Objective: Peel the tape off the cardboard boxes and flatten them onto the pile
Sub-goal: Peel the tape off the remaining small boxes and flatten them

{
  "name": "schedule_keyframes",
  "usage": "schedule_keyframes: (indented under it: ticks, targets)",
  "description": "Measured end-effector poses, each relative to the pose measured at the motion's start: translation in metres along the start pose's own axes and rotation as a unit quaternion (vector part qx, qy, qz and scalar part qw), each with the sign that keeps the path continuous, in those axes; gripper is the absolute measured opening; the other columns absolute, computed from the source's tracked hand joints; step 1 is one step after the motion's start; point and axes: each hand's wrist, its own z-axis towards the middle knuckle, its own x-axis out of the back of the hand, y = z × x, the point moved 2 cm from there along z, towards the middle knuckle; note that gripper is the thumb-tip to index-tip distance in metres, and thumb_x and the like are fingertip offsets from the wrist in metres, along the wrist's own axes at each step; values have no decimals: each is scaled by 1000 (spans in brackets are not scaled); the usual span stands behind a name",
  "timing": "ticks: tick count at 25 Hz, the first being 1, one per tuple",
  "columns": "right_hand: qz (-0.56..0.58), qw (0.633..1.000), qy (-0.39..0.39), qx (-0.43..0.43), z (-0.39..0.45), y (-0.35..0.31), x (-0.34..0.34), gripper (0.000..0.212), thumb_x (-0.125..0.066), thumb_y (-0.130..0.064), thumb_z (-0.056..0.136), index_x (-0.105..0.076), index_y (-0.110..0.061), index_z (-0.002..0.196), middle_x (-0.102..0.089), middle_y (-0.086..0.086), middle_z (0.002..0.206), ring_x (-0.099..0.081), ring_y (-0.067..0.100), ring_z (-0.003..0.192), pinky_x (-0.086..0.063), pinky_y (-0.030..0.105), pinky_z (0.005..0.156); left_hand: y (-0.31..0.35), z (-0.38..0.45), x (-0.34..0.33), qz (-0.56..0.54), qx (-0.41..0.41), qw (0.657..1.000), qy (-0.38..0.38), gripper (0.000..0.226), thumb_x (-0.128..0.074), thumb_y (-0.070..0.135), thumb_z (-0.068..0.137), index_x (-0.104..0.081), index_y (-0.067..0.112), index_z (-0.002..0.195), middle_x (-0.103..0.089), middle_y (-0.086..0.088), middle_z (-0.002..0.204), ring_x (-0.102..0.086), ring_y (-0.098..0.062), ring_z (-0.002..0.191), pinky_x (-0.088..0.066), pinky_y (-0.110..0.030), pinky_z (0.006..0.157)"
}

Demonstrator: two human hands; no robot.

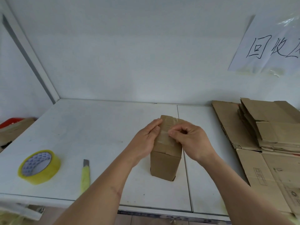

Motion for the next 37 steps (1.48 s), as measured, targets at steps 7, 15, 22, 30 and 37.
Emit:
schedule_keyframes:
  ticks: [7,15,22,30,37]
  targets:
    - [-81,996,31,15,18,14,0,11,-75,-27,82,-70,-29,73,-52,-25,123,-39,1,123,-36,19,95,11,-11,-12,96,6,992,-87,92,-62,71,77,-17,40,150,-24,20,153,-39,4,128,-37,-28,108]
    - [91,986,131,-48,26,29,33,10,-70,-17,88,-64,-14,81,-73,-11,94,-66,1,84,-51,25,74,24,-8,-10,135,50,981,-133,90,-67,50,86,-10,38,154,-26,21,151,-41,-4,128,-36,-27,106]
    - [-182,973,71,121,4,31,28,16,-61,-30,95,-74,-35,103,-62,-28,116,-53,2,119,-41,26,101,32,-17,-32,438,-8,898,-38,103,-38,80,80,-3,19,156,7,6,163,-3,-12,149,-11,-36,119]
    - [-269,960,-61,55,-8,3,27,36,-67,-47,84,-62,-42,119,-42,-27,139,-23,-1,134,-24,35,114,36,-12,-23,425,-49,901,-77,100,-60,63,77,-9,29,155,3,19,161,-16,-6,145,-30,-33,109]
    - [-197,979,54,30,-2,7,36,11,-70,-27,85,-67,-29,74,-59,-15,100,-50,2,98,-39,18,75,38,-12,-16,412,-56,903,-107,97,-61,54,80,-5,32,155,5,25,159,-10,0,145,-27,-28,110]
